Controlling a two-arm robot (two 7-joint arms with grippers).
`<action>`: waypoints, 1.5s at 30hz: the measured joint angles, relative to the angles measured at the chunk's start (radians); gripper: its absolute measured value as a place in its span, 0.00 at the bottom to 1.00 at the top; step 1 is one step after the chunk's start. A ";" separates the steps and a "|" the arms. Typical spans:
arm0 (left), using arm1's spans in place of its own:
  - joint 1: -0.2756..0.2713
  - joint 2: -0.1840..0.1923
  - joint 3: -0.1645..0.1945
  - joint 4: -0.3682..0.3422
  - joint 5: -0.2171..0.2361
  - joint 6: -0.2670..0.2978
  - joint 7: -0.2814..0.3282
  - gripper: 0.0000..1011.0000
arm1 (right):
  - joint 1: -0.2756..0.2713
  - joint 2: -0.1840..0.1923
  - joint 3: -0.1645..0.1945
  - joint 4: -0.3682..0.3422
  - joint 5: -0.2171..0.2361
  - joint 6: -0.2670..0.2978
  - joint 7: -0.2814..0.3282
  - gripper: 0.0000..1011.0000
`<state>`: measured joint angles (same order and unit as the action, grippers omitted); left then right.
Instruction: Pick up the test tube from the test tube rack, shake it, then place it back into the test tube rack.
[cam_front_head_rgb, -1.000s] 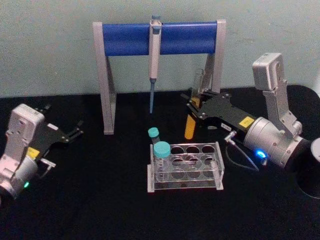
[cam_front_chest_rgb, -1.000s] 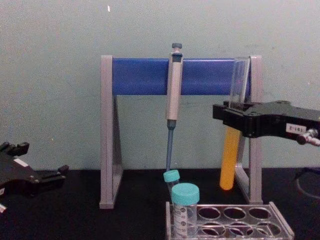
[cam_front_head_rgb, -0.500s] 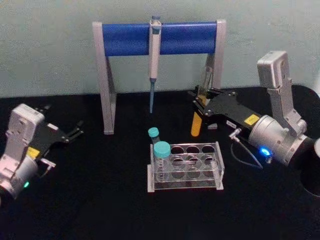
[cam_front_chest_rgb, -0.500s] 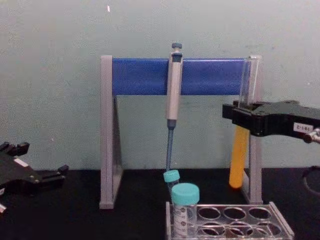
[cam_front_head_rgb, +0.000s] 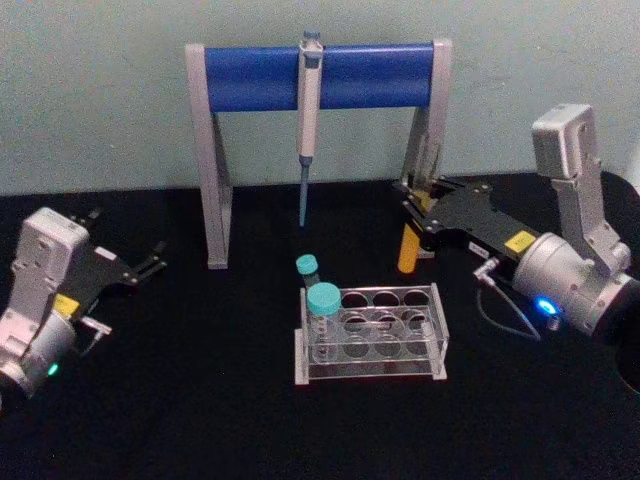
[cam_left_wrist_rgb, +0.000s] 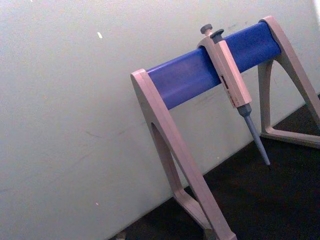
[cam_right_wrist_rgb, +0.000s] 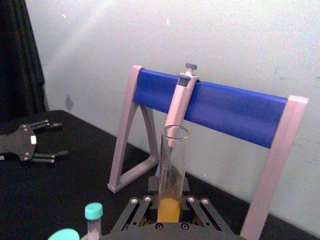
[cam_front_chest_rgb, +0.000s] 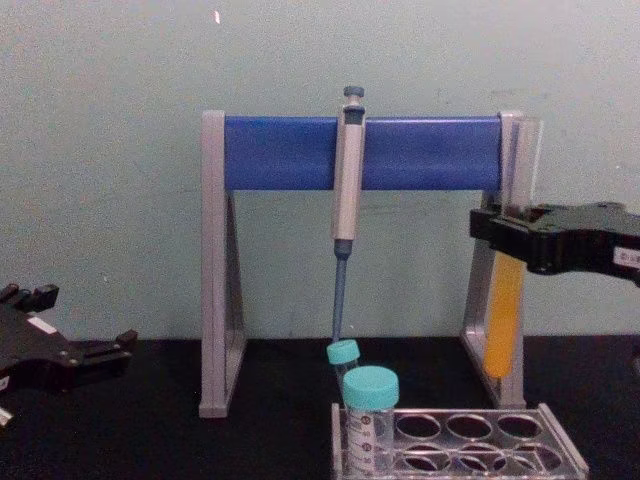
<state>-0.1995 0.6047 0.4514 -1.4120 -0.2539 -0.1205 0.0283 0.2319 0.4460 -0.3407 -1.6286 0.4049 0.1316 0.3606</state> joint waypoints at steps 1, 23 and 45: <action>0.000 0.000 0.000 0.000 0.000 0.000 0.000 0.99 | -0.004 0.002 0.002 -0.004 0.000 0.001 -0.001 0.23; 0.000 0.000 0.000 0.000 0.000 0.000 0.000 0.99 | -0.098 0.073 -0.030 -0.141 0.058 0.021 0.090 0.23; 0.000 0.000 0.000 0.000 0.000 0.000 0.000 0.99 | 0.037 -0.022 -0.051 0.025 0.046 0.007 0.015 0.23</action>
<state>-0.1995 0.6047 0.4514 -1.4120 -0.2539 -0.1205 0.0283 0.2686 0.4243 -0.3919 -1.6034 0.4510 0.1381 0.3758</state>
